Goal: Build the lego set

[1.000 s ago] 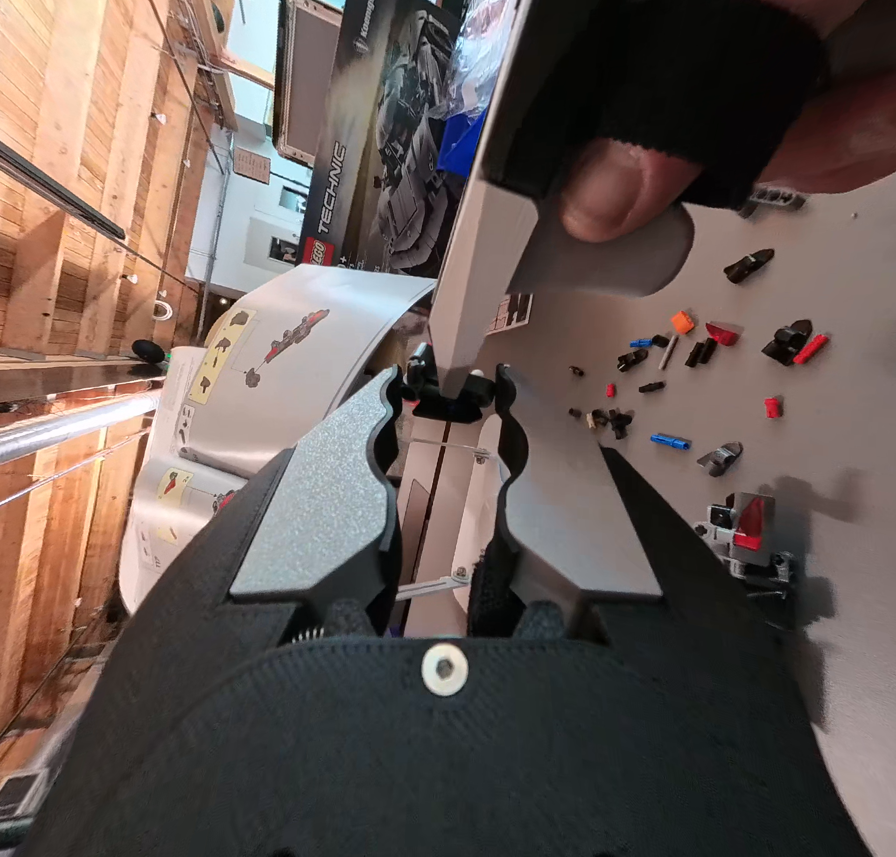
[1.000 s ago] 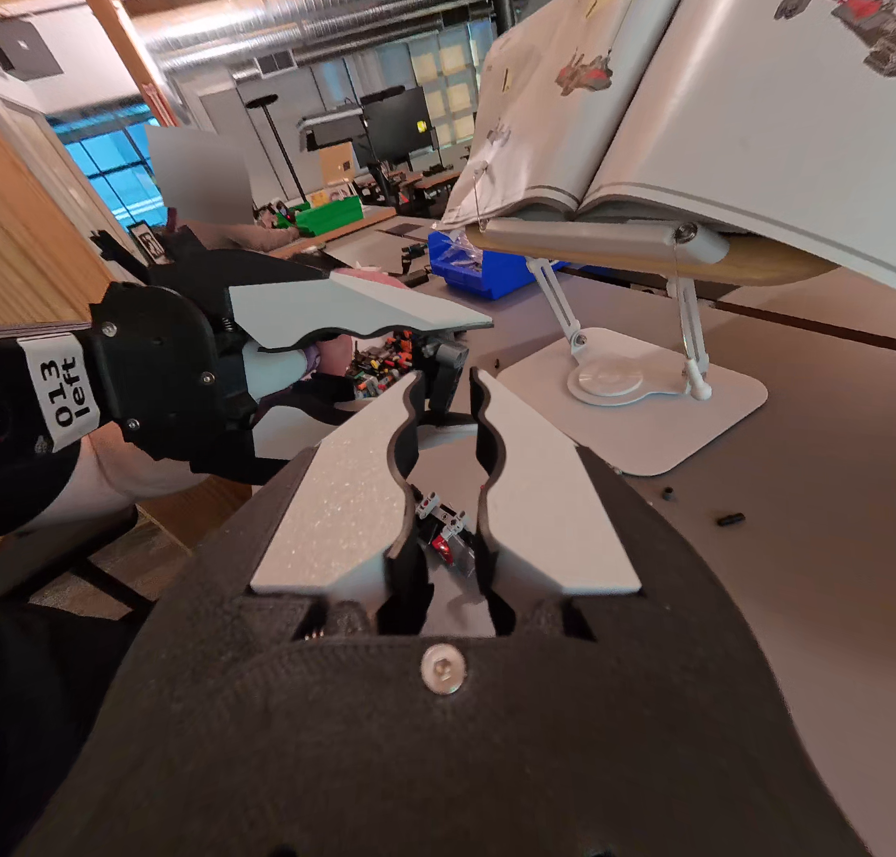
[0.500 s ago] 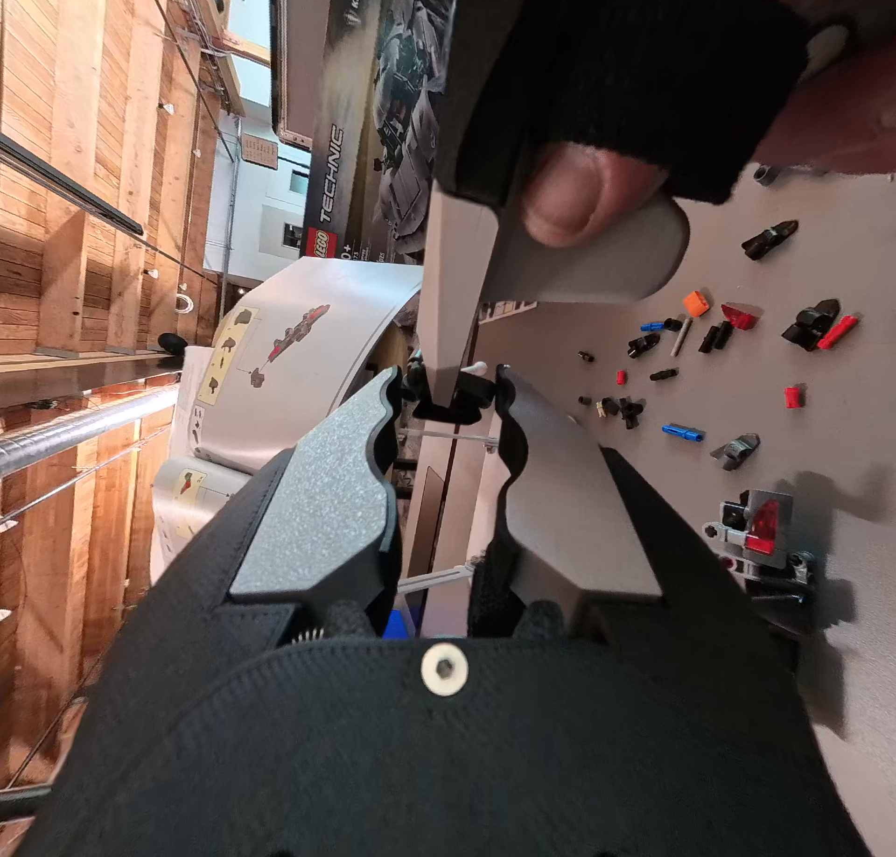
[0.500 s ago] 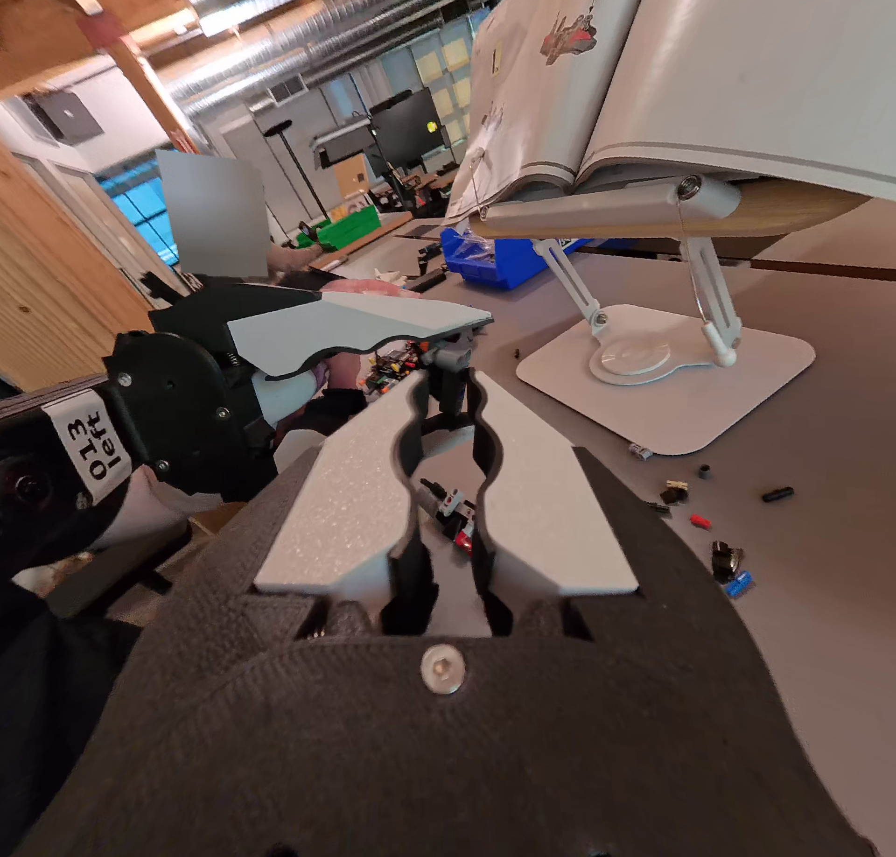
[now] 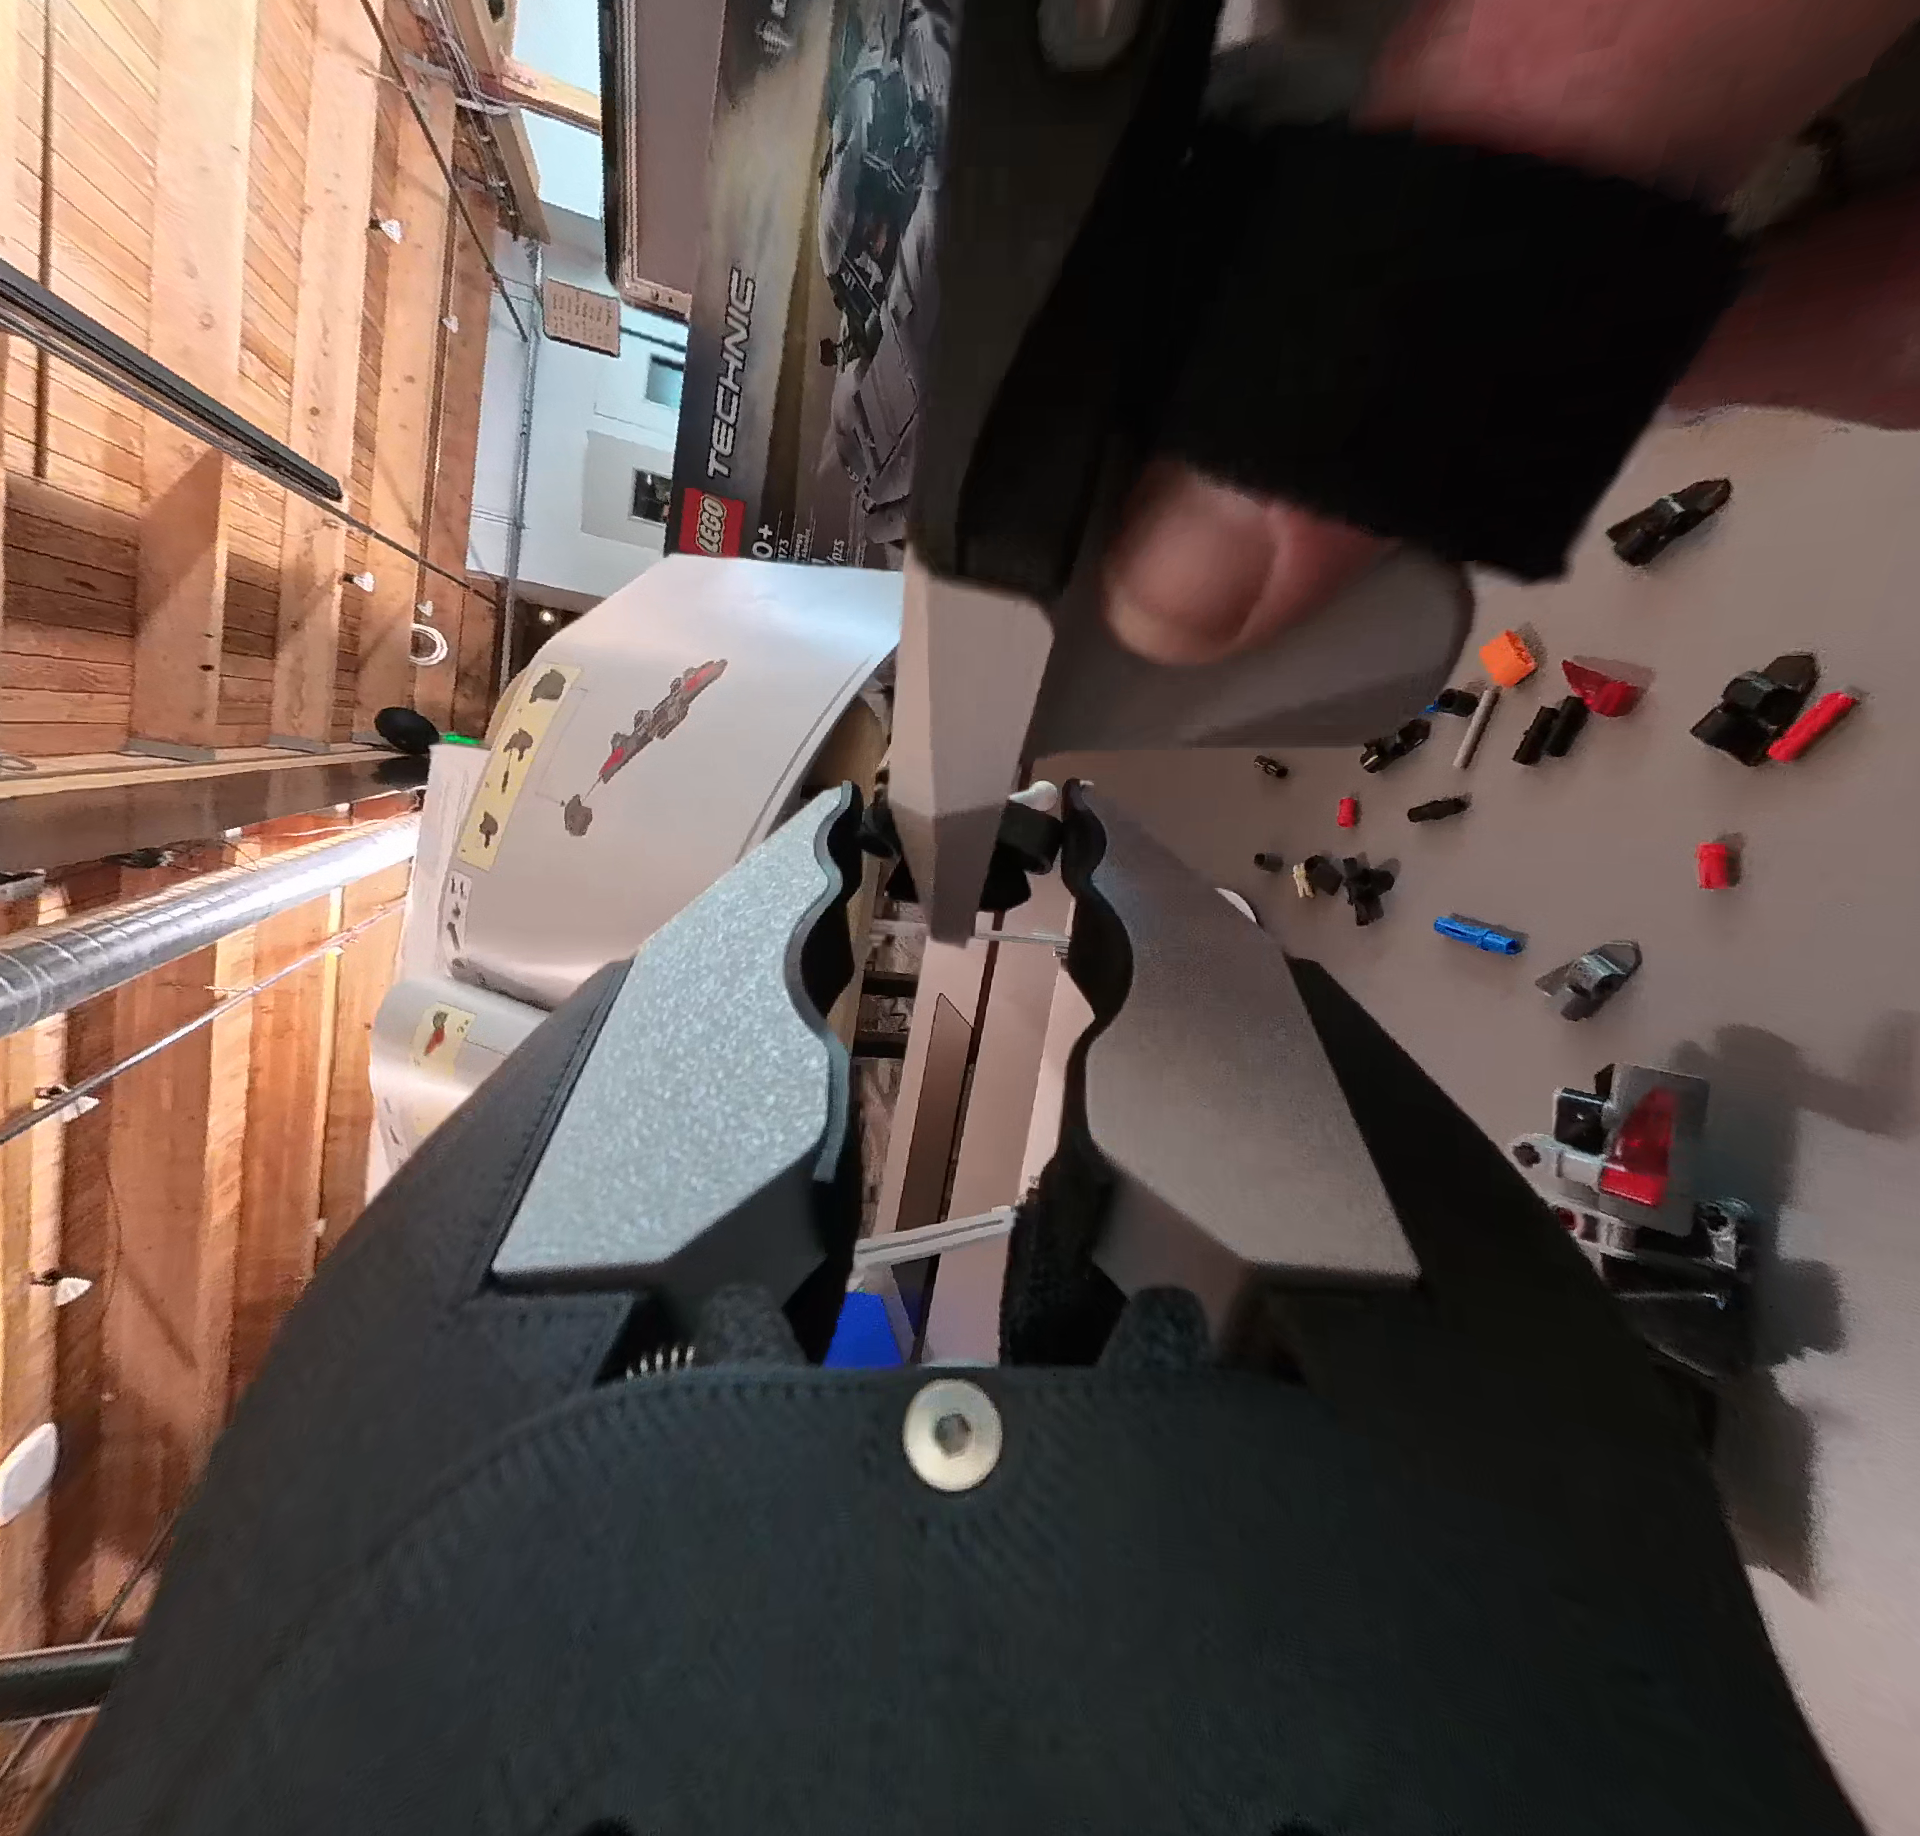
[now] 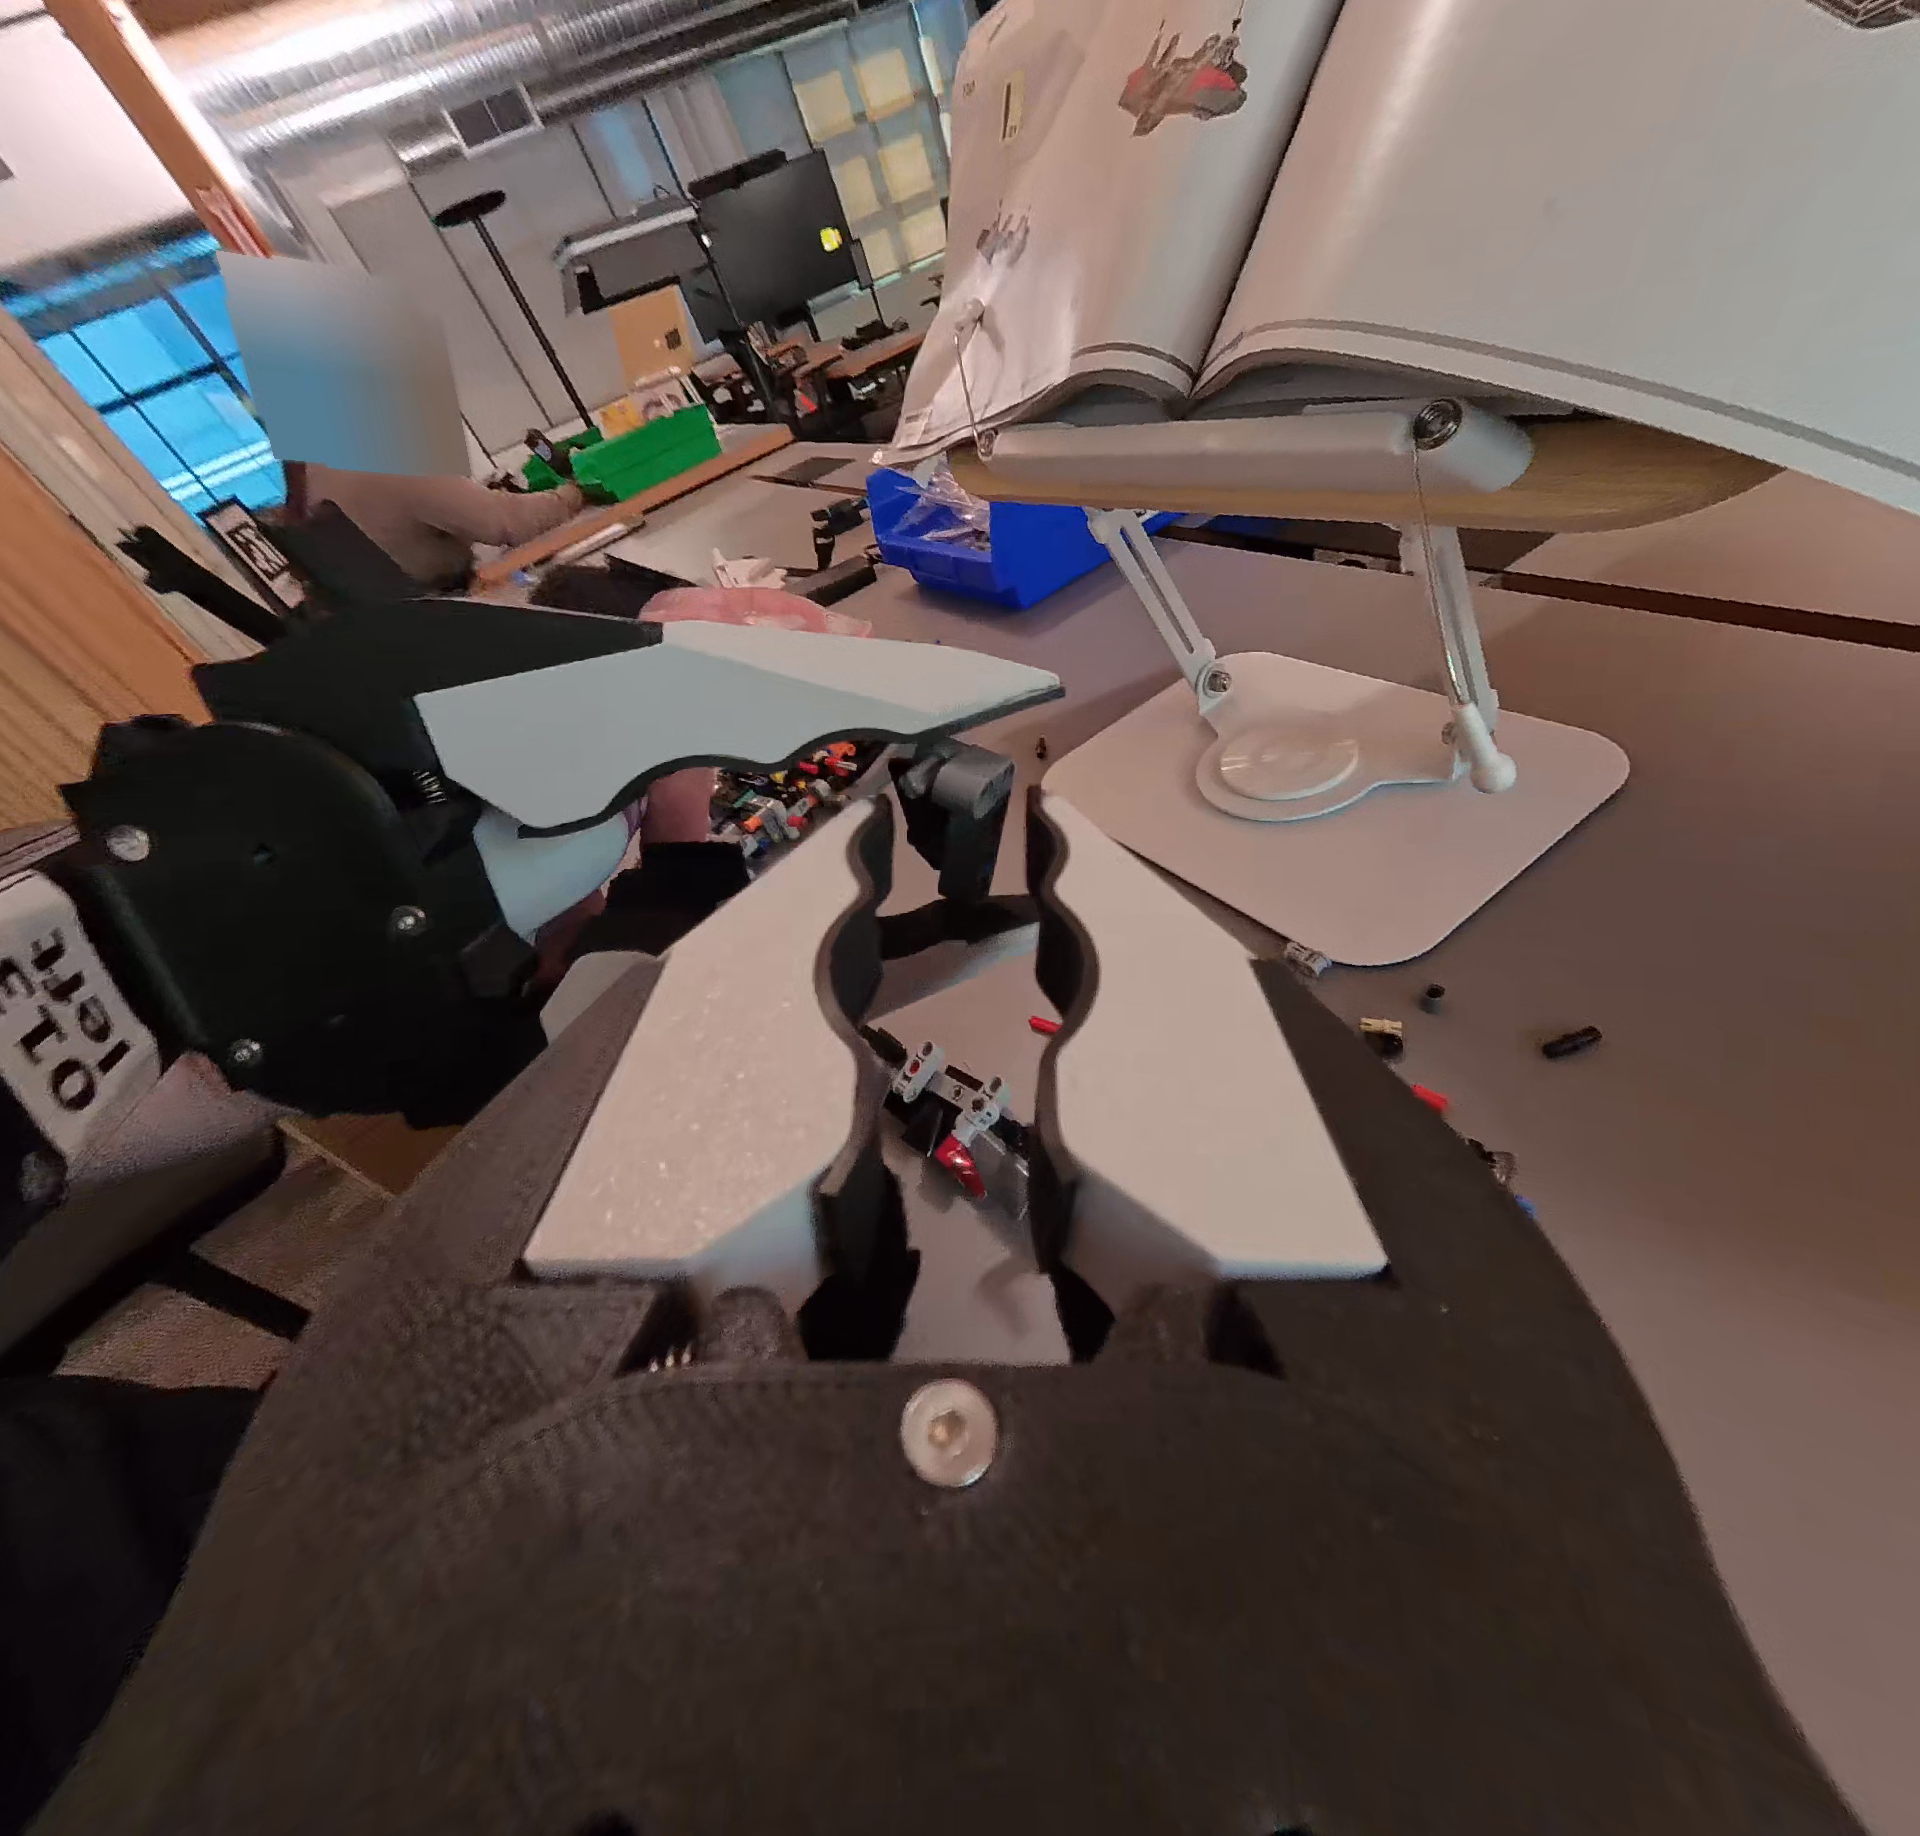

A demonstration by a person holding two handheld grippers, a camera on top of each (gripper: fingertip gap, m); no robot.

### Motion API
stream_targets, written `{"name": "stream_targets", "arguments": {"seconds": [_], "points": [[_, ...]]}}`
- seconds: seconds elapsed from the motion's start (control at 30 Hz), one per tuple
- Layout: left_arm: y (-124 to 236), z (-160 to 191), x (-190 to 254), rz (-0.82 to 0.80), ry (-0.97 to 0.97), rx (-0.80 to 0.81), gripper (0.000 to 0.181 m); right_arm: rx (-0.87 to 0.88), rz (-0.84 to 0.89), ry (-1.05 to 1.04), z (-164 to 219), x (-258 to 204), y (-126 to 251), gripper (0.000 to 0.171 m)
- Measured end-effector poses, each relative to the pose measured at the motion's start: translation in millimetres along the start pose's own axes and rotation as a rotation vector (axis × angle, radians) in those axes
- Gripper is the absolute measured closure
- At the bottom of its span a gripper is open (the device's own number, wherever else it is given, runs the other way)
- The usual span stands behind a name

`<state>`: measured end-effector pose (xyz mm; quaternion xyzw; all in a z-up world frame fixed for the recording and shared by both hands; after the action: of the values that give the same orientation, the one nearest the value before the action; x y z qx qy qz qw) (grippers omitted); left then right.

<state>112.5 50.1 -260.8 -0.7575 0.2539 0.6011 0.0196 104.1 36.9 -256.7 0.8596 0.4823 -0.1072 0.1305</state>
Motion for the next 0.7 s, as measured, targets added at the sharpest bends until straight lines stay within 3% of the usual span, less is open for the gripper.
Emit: {"name": "stream_targets", "arguments": {"seconds": [0.33,0.5,0.7], "points": [[5.7,-3.1,-2.2,-0.023,0.001,0.018,0.144,0.017,-0.095,-0.05,-1.9,-6.4,1.3,0.156],[27.4,-4.0,-8.2,0.006,0.092,0.136,0.133,0.039,-0.303,-0.197,-5.7,-17.8,2.8,0.157],[59.8,-11.9,-7.2,0.09,0.146,0.354,0.133,0.01,-0.679,-0.351,-4.7,-50.7,11.4,0.157]]}}
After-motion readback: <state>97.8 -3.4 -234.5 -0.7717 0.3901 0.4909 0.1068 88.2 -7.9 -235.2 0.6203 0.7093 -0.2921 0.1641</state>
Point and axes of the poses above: each gripper's, where its closed fingertips meet, y back along the fingers, z out of its underside, x = y × z across the jaws, the point moved 1 cm from there along y, back along the fingers, and after that the axes turned 5 degrees about z, right-handed, at the moved point
